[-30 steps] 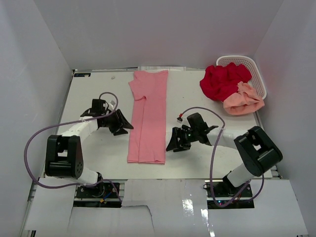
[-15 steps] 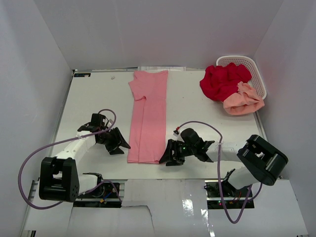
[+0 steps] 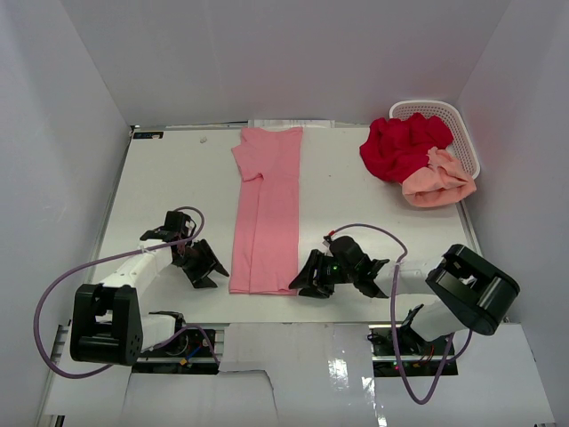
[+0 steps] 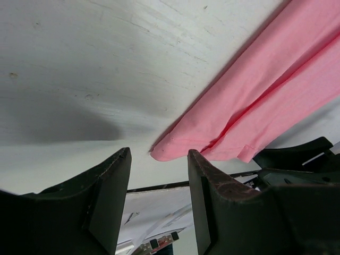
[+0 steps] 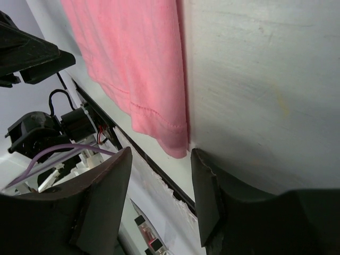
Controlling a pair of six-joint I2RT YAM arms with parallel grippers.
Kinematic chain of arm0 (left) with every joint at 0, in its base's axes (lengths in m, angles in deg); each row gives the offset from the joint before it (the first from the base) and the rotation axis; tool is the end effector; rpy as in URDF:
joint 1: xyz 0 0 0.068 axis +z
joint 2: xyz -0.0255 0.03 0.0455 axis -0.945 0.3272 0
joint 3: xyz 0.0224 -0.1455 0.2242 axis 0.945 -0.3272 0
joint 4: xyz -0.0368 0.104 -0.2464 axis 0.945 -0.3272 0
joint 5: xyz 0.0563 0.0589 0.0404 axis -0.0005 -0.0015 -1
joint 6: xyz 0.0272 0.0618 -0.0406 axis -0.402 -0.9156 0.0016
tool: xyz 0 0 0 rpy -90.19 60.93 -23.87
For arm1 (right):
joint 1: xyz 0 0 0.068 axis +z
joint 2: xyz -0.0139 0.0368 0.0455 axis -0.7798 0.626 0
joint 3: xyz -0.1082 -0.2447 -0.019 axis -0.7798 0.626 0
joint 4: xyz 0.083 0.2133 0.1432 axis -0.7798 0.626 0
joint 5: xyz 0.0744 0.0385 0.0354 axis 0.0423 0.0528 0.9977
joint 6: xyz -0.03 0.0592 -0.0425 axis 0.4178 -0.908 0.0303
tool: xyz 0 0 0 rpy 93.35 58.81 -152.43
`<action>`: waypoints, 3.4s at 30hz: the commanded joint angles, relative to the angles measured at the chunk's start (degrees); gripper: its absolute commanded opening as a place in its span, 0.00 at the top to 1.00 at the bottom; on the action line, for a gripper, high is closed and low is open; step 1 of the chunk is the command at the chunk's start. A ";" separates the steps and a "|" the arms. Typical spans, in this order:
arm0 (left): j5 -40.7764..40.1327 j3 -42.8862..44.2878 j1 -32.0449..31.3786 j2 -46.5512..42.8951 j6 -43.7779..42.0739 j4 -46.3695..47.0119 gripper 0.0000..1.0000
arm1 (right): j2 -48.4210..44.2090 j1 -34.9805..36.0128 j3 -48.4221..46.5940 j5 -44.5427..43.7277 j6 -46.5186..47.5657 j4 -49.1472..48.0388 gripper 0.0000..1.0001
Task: Fold and stack the t-shirts
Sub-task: Rotate the tshirt 90 degrees, then grab the bottom of the folded rectangular tshirt with both arms
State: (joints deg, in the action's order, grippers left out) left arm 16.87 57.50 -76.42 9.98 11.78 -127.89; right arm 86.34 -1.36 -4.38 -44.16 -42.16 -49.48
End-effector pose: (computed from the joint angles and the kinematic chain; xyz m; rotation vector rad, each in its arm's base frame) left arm 0.1901 -0.0433 0.1191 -0.8857 2.9419 -0.6364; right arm 0.1555 0.2192 0.0925 0.2317 2.6089 1.3631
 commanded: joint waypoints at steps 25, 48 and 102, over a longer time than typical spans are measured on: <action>0.58 -1.89 -0.19 -1.38 1.52 1.79 0.43 | 3.66 1.88 -5.78 -3.33 2.43 5.93 0.92; 5.25 -6.73 -6.60 0.37 6.70 10.58 0.66 | 3.13 1.97 -6.40 -2.90 3.57 5.76 0.92; -1.08 17.78 -8.72 12.24 2.23 0.13 1.00 | -0.92 -4.00 -23.45 -3.69 22.73 25.53 0.92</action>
State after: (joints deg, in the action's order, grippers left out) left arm 16.74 72.49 -85.12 22.59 14.62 -126.86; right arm 87.02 -4.02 -24.73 -47.86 -23.24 -26.44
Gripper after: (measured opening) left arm 0.027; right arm 0.087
